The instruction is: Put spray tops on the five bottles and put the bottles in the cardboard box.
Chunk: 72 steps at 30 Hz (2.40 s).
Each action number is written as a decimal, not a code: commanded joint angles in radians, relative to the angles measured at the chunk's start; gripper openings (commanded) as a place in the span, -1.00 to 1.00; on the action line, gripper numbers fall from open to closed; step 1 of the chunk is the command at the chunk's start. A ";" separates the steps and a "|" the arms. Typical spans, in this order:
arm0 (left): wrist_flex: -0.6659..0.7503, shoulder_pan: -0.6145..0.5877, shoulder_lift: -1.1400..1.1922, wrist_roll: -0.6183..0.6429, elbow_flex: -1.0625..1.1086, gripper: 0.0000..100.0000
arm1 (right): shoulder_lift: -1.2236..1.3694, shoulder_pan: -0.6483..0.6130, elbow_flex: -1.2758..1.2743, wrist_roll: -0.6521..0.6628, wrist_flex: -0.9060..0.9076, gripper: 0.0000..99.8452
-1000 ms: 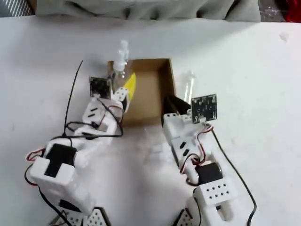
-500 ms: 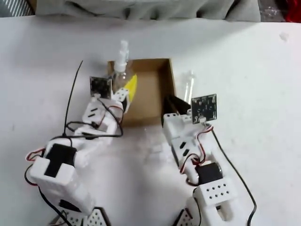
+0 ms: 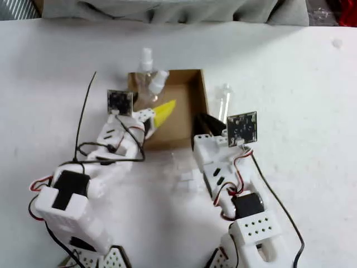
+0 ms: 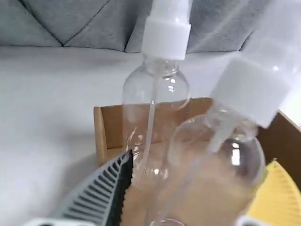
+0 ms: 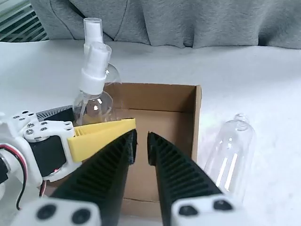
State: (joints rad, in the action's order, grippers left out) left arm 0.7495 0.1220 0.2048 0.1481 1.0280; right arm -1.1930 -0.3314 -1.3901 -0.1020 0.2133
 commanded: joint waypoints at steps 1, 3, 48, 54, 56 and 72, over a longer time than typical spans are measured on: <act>-0.002 -0.012 -0.019 0.000 -0.044 -0.22 | -0.012 -0.004 0.011 -0.006 -0.024 -0.97; -0.002 -0.012 -0.019 0.000 -0.035 -0.22 | -0.012 -0.004 0.011 -0.006 -0.024 -0.97; -0.299 -0.015 -0.702 -0.009 0.327 -0.23 | -0.012 0.001 0.012 -0.005 -0.024 -0.97; -0.651 -0.024 -1.027 -0.009 0.368 -0.23 | -0.013 0.002 0.012 -0.005 -0.024 -0.97; -0.786 -0.024 -1.132 -0.009 0.368 -0.23 | -0.013 0.002 0.011 -0.005 -0.024 -0.97; -1.613 -0.024 -1.842 0.000 0.370 -0.23 | -0.021 0.007 0.006 -0.003 -0.015 -0.97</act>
State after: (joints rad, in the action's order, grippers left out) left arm -0.7495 0.1082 -1.5382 0.1481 1.4039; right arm -1.1930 -0.3314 -1.3901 -0.1020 0.2133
